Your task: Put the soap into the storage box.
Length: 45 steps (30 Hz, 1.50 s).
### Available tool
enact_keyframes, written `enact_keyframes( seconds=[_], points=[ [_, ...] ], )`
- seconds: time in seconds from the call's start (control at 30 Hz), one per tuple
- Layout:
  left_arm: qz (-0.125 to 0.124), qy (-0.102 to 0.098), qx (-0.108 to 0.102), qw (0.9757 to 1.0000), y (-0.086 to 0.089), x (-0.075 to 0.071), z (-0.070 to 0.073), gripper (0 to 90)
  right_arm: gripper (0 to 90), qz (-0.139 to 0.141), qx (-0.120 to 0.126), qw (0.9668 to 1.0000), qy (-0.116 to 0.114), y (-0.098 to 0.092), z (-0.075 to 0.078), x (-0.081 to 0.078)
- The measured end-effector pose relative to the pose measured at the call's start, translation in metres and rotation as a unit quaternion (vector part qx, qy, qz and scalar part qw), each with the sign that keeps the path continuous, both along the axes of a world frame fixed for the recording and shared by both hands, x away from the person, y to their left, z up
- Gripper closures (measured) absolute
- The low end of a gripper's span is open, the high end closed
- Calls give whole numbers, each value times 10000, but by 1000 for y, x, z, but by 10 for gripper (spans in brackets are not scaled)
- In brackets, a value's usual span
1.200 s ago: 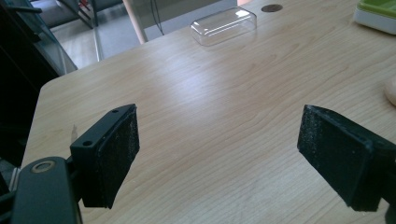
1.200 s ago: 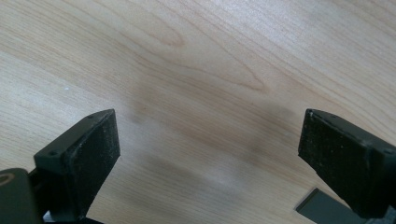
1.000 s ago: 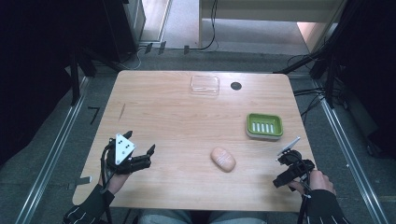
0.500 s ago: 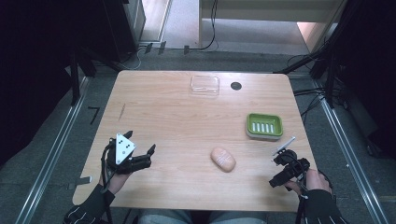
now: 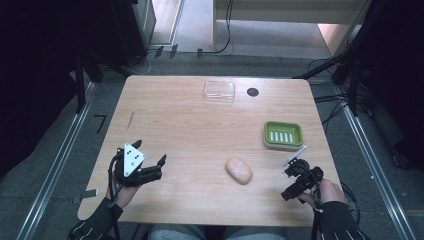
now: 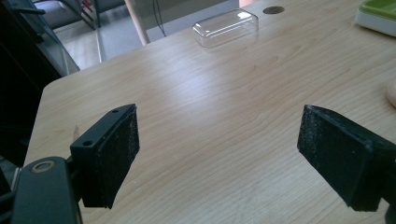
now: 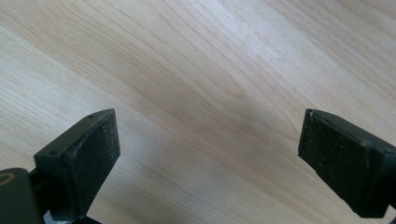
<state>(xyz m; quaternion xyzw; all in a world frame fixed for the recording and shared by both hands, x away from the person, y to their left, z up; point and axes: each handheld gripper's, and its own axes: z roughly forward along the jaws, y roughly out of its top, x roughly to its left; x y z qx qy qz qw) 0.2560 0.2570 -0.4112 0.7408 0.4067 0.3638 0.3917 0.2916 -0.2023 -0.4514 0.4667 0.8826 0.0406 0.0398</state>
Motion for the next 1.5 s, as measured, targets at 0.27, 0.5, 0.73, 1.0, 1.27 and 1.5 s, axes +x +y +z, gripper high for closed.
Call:
enact_keyframes(
  seconds=[0.27,0.5,0.73,1.0,1.27,1.5],
  points=[
    [10,-64,-50,10000,2,-1,1,134,61,224,6,9997,-69,19,2,4],
    [24,-210,-177,9996,2,-2,3,134,61,361,56,9993,-80,31,2,9],
    [45,-288,-341,9990,3,-2,4,133,61,480,124,9987,-82,38,2,12],
    [53,-324,-352,9988,4,-3,5,134,61,657,105,9978,-56,50,2,16],
    [53,-370,-386,9986,4,-3,5,133,60,765,164,9969,-118,59,5,20],
    [54,-399,-387,9984,4,-4,6,133,60,877,197,9958,-158,70,7,24]
  ],
)
